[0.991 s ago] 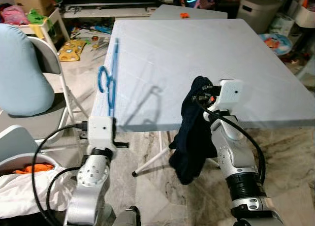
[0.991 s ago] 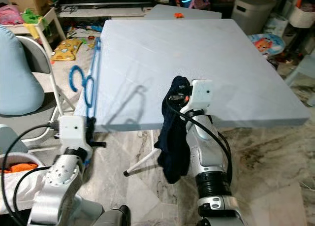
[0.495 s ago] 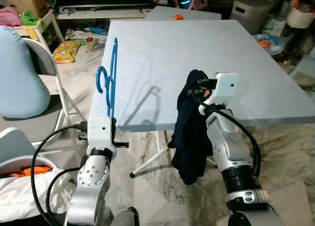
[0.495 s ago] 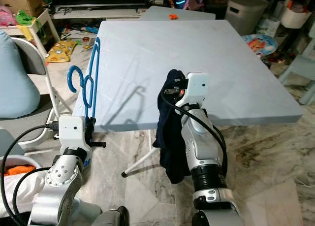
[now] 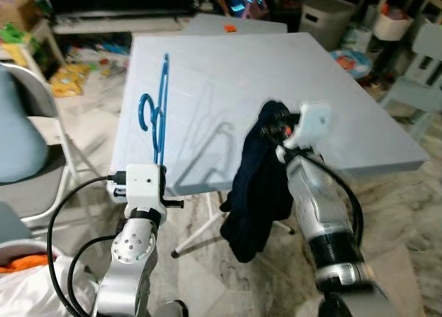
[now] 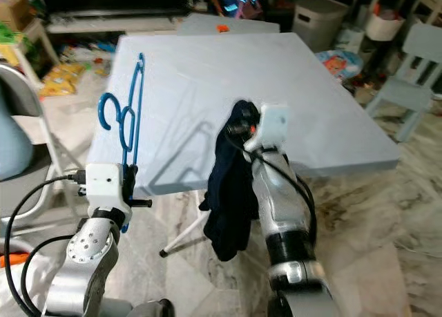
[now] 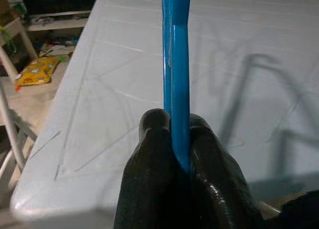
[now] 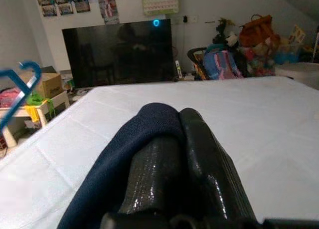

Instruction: Hang hanger

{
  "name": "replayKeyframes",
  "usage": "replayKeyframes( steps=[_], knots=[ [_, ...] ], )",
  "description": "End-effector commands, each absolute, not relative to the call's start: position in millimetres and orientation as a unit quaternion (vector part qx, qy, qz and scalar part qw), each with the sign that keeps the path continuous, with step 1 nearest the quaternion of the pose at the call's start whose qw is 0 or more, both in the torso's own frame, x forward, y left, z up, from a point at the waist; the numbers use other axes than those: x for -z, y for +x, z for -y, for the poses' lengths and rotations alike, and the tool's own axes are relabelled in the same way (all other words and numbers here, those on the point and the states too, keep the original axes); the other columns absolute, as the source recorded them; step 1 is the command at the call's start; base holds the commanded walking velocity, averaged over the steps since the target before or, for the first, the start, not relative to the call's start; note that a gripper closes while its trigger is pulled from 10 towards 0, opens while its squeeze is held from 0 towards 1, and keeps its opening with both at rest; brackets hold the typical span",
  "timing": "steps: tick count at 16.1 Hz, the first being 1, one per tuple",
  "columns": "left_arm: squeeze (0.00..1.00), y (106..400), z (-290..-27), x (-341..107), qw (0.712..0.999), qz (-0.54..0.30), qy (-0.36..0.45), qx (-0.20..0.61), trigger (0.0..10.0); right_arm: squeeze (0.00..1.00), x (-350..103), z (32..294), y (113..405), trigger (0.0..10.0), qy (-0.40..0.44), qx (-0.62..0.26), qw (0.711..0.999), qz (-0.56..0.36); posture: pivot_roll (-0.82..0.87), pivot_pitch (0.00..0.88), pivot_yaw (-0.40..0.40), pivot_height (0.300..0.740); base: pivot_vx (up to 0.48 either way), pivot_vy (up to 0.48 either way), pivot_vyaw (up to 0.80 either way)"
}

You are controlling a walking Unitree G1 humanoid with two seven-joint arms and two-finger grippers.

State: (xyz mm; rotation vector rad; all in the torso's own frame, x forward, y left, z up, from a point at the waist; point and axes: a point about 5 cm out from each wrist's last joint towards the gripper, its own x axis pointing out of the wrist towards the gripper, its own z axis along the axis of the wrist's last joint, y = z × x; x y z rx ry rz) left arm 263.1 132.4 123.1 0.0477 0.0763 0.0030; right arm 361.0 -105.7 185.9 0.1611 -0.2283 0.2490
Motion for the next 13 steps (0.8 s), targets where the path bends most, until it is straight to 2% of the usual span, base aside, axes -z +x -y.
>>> replayKeyframes(
  steps=[1, 6, 9, 13],
  knots=[
    [0.0, 265, -130, -130, 0.999, -0.023, 0.031, -0.003, 10.0, 0.0, -204, 104, 365, 10.0, 0.076, -0.134, 0.977, 0.151, 0.16, 0.086, -0.04, 0.74, 0.341, 0.0, 0.0],
    [0.0, 265, -129, -132, 0.999, -0.017, 0.029, -0.008, 10.0, 0.0, -252, 87, 382, 10.0, 0.08, -0.159, 0.962, 0.209, 0.17, 0.084, -0.056, 0.74, 0.315, 0.0, 0.0],
    [0.0, 265, -129, -132, 0.999, -0.019, 0.032, -0.011, 10.0, 0.0, -276, 73, 390, 10.0, 0.089, -0.175, 0.952, 0.233, 0.17, 0.089, -0.062, 0.74, 0.0, 0.0, 0.0],
    [0.0, 263, -127, -130, 0.999, -0.022, 0.032, -0.016, 10.0, 0.0, -331, 61, 396, 10.0, 0.103, -0.175, 0.935, 0.29, 0.18, 0.087, -0.075, 0.74, 0.0, 0.0, 0.0]
  ],
)
